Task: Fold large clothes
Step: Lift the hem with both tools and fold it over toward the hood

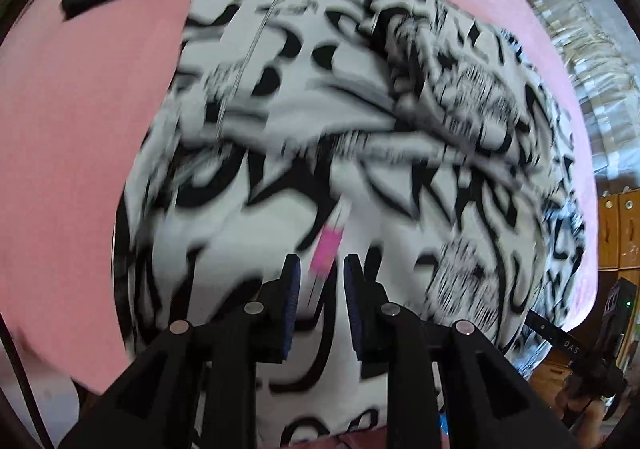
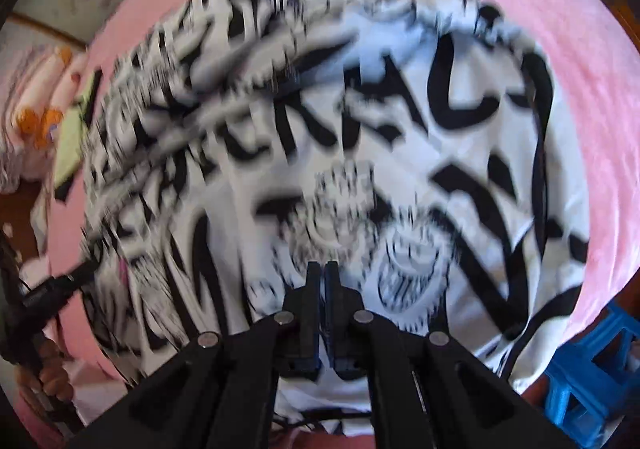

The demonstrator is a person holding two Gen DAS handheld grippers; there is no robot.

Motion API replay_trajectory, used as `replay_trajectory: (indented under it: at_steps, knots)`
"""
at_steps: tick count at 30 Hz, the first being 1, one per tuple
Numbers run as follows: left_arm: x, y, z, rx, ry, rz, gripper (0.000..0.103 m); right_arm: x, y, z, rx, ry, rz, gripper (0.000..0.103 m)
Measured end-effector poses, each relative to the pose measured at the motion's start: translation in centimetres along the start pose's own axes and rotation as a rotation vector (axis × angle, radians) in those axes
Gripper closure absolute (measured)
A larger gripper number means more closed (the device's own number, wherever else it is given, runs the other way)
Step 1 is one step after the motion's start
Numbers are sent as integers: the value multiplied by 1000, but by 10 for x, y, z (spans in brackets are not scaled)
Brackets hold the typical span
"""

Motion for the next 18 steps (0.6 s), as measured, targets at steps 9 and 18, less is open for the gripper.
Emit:
replay_trajectory:
  at_steps: [9,18]
  knots:
    - [-102,-13,-22,10,6,-169,83,-61,37,-13,-5,-70,2,101]
    - [-152,-54,-42,45,16,-318,78,-94,93,-42,66,-113,230,101]
Point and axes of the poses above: each gripper's, at about its wrist camera, not at the fingertips, and z roughly the way its jaws point, y to its right, x to its top, the point moved 5 cm from there along z, roughly the way its jaws point, and after that the axes turned 1 degree about -x, right-handed, at the moved point
